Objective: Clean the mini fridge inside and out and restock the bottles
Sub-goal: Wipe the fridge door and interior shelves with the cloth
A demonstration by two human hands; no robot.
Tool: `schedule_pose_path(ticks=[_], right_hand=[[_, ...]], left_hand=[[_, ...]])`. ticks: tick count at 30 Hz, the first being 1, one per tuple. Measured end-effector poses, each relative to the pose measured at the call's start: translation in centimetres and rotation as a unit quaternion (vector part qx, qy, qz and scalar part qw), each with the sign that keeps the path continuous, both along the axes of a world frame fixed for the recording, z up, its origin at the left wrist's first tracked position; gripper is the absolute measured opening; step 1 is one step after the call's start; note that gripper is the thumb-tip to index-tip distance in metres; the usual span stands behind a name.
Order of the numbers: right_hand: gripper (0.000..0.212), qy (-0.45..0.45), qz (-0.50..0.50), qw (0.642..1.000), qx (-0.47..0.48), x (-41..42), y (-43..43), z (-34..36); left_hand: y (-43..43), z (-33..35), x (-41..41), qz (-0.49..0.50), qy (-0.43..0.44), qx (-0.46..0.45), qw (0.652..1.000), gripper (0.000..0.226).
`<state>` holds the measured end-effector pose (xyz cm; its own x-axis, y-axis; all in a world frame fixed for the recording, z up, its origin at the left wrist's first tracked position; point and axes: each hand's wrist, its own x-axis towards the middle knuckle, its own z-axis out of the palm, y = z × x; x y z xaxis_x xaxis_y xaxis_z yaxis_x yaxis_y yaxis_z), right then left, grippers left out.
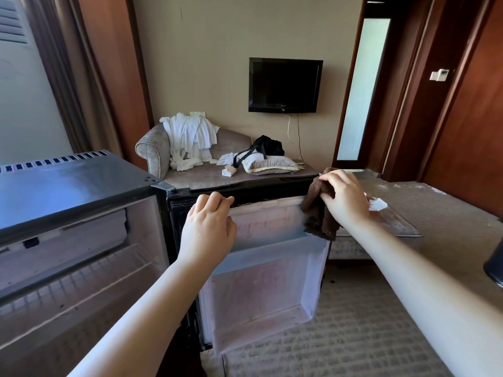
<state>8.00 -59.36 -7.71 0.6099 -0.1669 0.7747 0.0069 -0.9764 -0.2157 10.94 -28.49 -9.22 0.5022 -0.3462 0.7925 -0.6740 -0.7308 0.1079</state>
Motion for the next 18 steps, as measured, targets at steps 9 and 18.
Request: schedule_pose_path(ticks=[9,18], right_hand=[[0.034,-0.013,0.143,0.989,-0.044,2.0,8.3,1.0],[0.024,0.031,0.119,0.991,-0.049,2.0,9.5,1.9]], left_hand=[[0.5,0.5,0.0,-0.011,0.033,0.032,0.999,0.043],[6.1,2.1,0.7,0.06,0.07,0.018,0.996,0.045]])
